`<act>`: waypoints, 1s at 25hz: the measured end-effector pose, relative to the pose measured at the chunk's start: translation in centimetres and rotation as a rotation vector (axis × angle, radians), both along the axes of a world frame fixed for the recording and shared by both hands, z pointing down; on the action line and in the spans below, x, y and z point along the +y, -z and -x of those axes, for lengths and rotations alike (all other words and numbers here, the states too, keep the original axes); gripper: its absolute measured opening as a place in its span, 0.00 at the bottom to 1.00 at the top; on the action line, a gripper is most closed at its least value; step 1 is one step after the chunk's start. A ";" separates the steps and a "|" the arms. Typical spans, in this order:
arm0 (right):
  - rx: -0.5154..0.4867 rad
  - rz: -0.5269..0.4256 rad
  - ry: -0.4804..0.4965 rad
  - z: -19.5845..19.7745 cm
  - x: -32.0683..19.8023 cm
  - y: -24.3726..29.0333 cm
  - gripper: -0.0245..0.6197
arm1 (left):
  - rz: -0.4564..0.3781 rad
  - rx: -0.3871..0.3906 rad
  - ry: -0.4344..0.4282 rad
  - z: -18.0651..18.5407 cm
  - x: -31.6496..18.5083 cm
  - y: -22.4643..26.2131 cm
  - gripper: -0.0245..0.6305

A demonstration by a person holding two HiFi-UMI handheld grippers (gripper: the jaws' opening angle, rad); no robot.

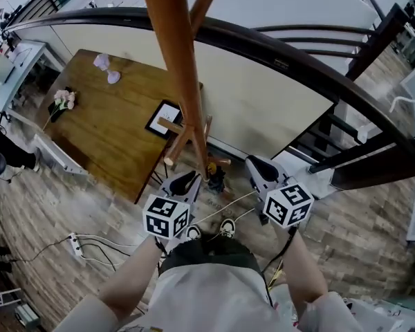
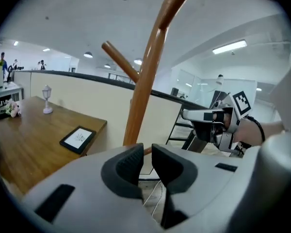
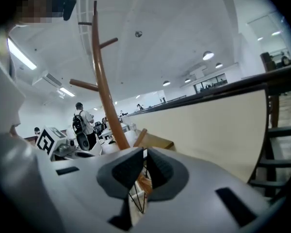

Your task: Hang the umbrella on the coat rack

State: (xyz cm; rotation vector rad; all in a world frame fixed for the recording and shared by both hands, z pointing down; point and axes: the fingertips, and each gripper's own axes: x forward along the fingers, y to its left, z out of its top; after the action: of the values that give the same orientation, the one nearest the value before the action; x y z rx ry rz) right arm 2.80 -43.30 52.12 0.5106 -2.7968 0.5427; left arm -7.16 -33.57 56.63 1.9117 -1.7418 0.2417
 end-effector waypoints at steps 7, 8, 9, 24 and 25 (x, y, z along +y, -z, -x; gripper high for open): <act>-0.076 -0.161 -0.010 0.0 3.0 10.8 0.05 | -0.148 -0.035 0.025 2.7 2.5 9.8 0.12; -0.081 -0.195 -0.011 0.1 3.6 12.3 0.05 | -0.160 -0.049 0.019 2.9 2.9 10.8 0.12; -0.089 -0.222 -0.011 0.3 4.1 13.8 0.05 | -0.170 -0.064 0.012 3.1 3.3 11.8 0.12; -0.227 -0.329 0.059 -0.1 11.4 26.1 0.05 | -0.392 -0.199 0.090 6.5 8.2 26.2 0.04; -0.233 -0.322 0.065 0.0 11.6 26.2 0.05 | -0.395 -0.216 0.105 6.7 8.4 26.5 0.04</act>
State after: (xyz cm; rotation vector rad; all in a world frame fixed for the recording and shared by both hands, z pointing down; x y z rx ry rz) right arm 2.76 -31.71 25.89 0.4388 -3.1315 0.1427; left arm -13.88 -25.17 30.11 2.1188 -2.1571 0.0686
